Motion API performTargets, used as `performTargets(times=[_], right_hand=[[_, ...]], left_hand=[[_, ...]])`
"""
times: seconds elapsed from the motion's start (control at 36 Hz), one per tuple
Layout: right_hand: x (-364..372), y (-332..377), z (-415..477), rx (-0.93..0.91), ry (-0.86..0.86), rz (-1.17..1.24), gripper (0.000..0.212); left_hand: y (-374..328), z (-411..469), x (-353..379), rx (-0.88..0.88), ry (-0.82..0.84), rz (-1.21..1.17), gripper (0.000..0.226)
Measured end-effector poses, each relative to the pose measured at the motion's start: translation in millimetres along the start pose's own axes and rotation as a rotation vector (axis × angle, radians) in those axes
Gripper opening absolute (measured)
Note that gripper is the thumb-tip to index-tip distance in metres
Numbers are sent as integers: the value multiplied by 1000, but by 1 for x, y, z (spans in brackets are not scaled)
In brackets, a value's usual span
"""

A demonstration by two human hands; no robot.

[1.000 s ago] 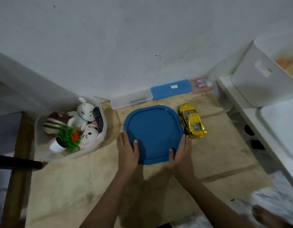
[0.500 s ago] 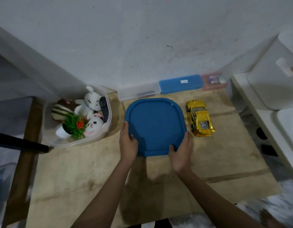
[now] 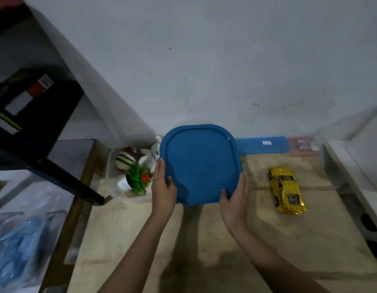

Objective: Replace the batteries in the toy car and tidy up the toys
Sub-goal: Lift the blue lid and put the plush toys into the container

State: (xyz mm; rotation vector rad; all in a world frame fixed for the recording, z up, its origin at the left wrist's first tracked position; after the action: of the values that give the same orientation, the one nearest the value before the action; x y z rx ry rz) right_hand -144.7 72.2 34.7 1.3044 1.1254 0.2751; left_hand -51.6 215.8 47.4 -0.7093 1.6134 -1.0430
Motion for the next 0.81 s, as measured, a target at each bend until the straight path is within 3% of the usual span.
performTargets(times=[0.28, 0.42, 0.81], right_hand=[[91, 50, -17, -56, 306, -21, 74], [107, 61, -11, -88, 268, -86, 59], [114, 72, 25, -42, 178, -192, 25]], left_hand=[[62, -13, -99, -169, -71, 66, 66], [85, -5, -119, -187, -58, 195, 59], [88, 34, -130, -221, 44, 62, 69]])
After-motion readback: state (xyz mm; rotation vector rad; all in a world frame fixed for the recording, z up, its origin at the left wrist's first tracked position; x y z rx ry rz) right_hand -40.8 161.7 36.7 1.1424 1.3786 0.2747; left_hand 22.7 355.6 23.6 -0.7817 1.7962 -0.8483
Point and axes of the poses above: each hand's wrist, its own z-axis towards the middle knuckle, its own x-axis out of the palm, y = z × x, the point moved 1 cm from there along z, towards the middle knuckle, and after that the axes turned 9 degrees about y, right-handed, at the moved point
